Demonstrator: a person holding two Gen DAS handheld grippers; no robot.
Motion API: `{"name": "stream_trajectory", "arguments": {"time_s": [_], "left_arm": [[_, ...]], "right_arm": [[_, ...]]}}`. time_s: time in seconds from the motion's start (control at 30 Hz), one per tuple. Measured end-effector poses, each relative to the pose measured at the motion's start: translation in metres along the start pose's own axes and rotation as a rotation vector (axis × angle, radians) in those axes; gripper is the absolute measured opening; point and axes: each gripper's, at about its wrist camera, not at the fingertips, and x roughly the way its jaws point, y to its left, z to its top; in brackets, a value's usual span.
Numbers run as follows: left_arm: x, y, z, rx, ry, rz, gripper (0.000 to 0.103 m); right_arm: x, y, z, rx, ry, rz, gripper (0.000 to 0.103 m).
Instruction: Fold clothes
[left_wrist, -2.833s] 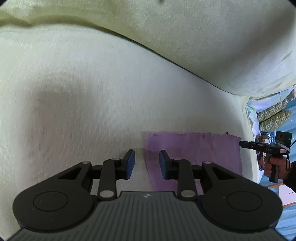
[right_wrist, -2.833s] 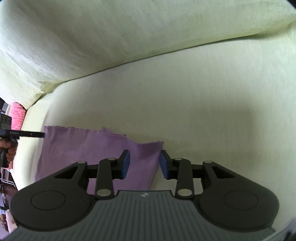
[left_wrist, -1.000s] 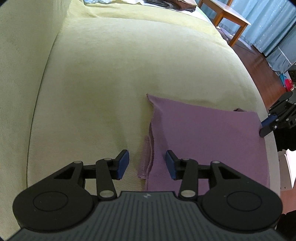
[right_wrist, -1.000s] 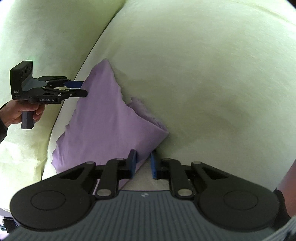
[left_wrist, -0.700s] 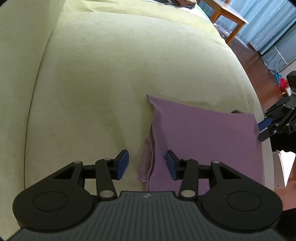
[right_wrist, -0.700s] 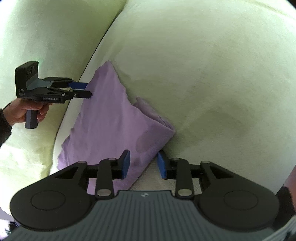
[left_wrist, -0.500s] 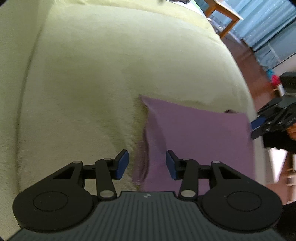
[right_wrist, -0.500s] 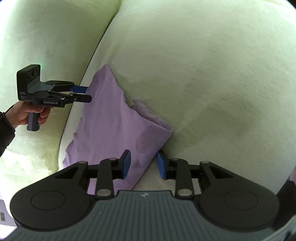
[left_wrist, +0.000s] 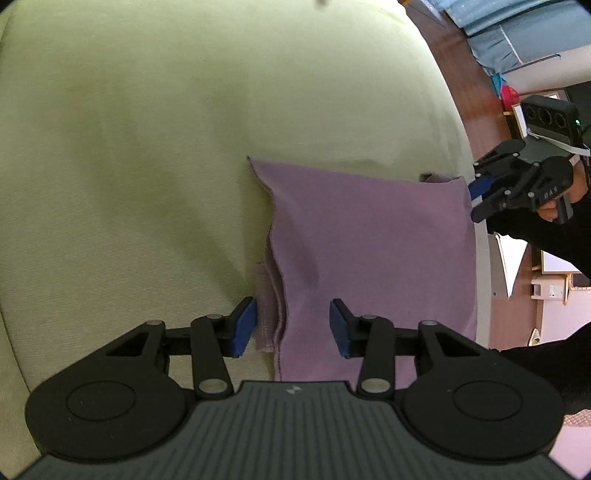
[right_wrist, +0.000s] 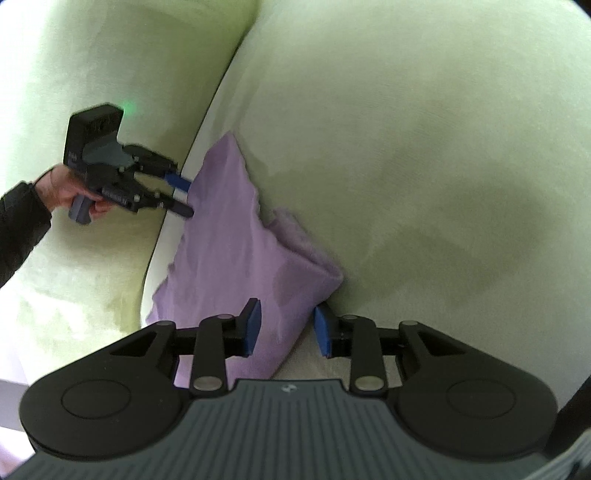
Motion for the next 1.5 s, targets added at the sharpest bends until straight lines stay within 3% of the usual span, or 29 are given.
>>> {"name": "stream_trajectory", "arguments": {"time_s": [0.23, 0.47, 0.53, 0.7, 0.83, 1.0, 1.07, 1.23, 1.3, 1.4, 1.5], "left_arm": [[0.001, 0.008, -0.005, -0.035, -0.001, -0.1, 0.03], [0.002, 0.012, -0.009, -0.042, -0.059, -0.07, 0.021], [0.001, 0.013, -0.011, -0.044, -0.064, -0.07, 0.014], [0.001, 0.009, -0.014, -0.039, -0.086, -0.063, 0.005], [-0.005, -0.001, -0.022, -0.046, -0.14, -0.039, 0.002], [-0.032, -0.016, -0.02, -0.068, -0.252, -0.026, 0.002], [-0.063, -0.026, -0.011, -0.071, -0.347, 0.001, 0.002], [-0.136, -0.054, 0.003, -0.045, -0.561, 0.037, 0.002], [-0.169, -0.074, 0.004, -0.012, -0.649, 0.047, 0.002], [-0.226, -0.111, -0.01, 0.065, -0.778, 0.064, 0.002], [-0.246, -0.14, -0.037, 0.099, -0.84, 0.071, 0.002]], "right_arm": [[0.003, -0.007, -0.005, 0.009, 0.023, 0.055, 0.027], [0.007, -0.013, 0.004, 0.064, -0.004, 0.091, 0.023], [0.006, -0.014, 0.002, 0.08, -0.015, 0.097, 0.022], [0.007, -0.016, 0.006, 0.099, -0.002, 0.086, 0.005], [0.0, -0.006, 0.013, 0.091, 0.01, 0.077, 0.003], [-0.034, 0.022, 0.04, -0.018, -0.012, 0.042, 0.003], [-0.056, 0.042, 0.059, -0.086, -0.042, 0.006, 0.003], [-0.127, 0.097, 0.106, -0.253, -0.173, -0.066, 0.003], [-0.172, 0.137, 0.118, -0.353, -0.25, -0.091, 0.003], [-0.226, 0.191, 0.114, -0.472, -0.333, -0.113, 0.003], [-0.258, 0.235, 0.095, -0.577, -0.366, -0.136, 0.003]]}}
